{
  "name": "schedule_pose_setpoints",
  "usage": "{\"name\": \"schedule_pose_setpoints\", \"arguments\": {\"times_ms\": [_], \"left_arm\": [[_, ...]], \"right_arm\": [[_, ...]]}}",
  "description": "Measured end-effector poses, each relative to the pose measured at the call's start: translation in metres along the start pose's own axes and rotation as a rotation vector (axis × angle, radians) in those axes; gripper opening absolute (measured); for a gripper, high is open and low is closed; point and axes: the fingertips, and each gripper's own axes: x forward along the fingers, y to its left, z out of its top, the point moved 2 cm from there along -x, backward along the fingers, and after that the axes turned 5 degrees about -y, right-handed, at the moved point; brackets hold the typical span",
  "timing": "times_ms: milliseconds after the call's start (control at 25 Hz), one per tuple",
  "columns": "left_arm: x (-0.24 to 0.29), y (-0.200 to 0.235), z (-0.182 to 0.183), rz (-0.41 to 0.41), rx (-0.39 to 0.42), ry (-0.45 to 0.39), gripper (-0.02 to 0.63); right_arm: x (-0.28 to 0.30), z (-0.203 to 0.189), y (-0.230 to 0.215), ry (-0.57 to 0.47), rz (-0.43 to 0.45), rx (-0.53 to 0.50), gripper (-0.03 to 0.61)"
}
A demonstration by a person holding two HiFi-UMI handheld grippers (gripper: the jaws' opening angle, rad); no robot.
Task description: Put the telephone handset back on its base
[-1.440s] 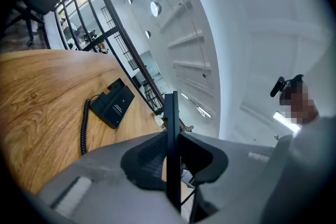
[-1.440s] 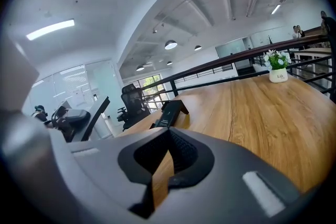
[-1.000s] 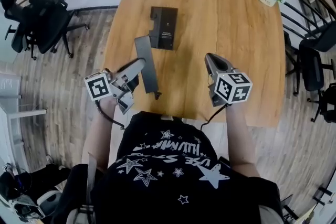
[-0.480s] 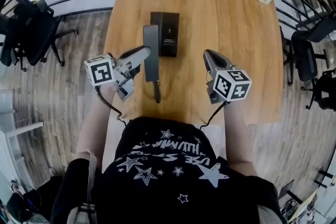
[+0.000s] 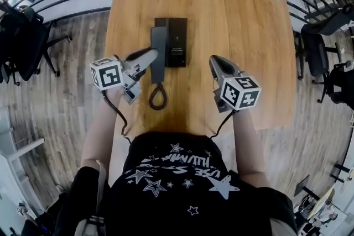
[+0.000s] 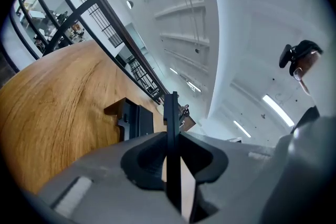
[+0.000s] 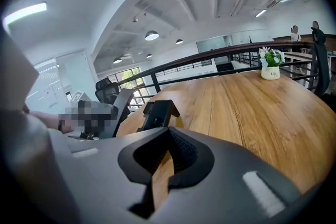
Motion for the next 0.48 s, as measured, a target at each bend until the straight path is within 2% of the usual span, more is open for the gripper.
{"name": "schedule_pose_setpoints", "arguments": {"times_ms": [480], "left_arm": [[0.028,0.049,0.006,0.020,-0.070,0.000,0.083]], "right_arm": [[0.012,-0.011,-0.013,0.040,-0.061,0.055,0.002]]}}
